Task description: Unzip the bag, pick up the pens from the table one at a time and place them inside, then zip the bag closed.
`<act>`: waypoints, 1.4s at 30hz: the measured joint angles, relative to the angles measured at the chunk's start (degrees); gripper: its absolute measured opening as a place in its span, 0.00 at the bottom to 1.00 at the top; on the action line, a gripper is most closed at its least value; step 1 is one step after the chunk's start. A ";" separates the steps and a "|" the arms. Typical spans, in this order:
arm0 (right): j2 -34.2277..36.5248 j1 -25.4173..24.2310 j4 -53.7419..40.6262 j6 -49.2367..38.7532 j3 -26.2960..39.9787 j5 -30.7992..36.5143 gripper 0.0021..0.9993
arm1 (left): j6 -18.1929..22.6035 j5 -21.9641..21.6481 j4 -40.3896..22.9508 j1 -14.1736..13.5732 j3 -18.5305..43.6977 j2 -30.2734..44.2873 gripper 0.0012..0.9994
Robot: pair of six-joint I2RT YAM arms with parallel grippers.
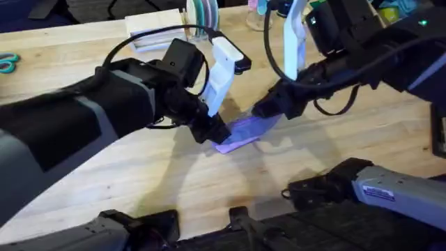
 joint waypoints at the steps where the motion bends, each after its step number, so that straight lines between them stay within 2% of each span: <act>1: 0.00 0.71 0.68 0.43 0.00 -0.18 0.03 | 0.00 0.00 0.00 0.00 0.00 0.00 0.04; 8: 0.00 3.14 2.45 1.93 0.00 -0.45 0.03 | 0.00 -0.02 0.00 0.00 0.00 0.00 0.04; 14: -2.39 2.13 -2.69 2.29 1.95 2.70 0.04 | -0.01 -0.01 0.00 0.00 0.00 0.00 0.04; 15: -3.38 1.82 -3.81 2.57 2.91 3.60 0.10 | -0.01 -0.02 0.00 0.00 0.00 0.00 0.04; 16: -4.32 1.57 -4.95 2.59 3.97 4.57 0.23 | 0.00 -0.02 0.00 0.00 0.00 0.00 0.04; 21: -10.58 0.98 -10.33 2.52 8.74 9.08 0.95 | 0.00 -0.04 0.00 0.00 0.00 0.00 0.04; 22: -11.64 0.98 -10.87 2.78 9.17 9.47 0.98 | 0.00 -0.04 0.00 0.00 0.00 0.00 0.04; 28: -17.99 0.98 -12.67 5.95 9.84 10.74 1.00 | 0.00 -0.07 0.00 0.00 0.00 0.00 0.04; 35: -22.03 0.98 -13.84 9.98 9.84 11.55 1.00 | 0.00 -0.07 0.00 0.00 0.00 0.00 0.04; 42: -26.72 0.96 -18.18 13.99 9.84 17.60 1.00 | 0.00 -0.09 0.00 0.00 0.00 0.00 0.04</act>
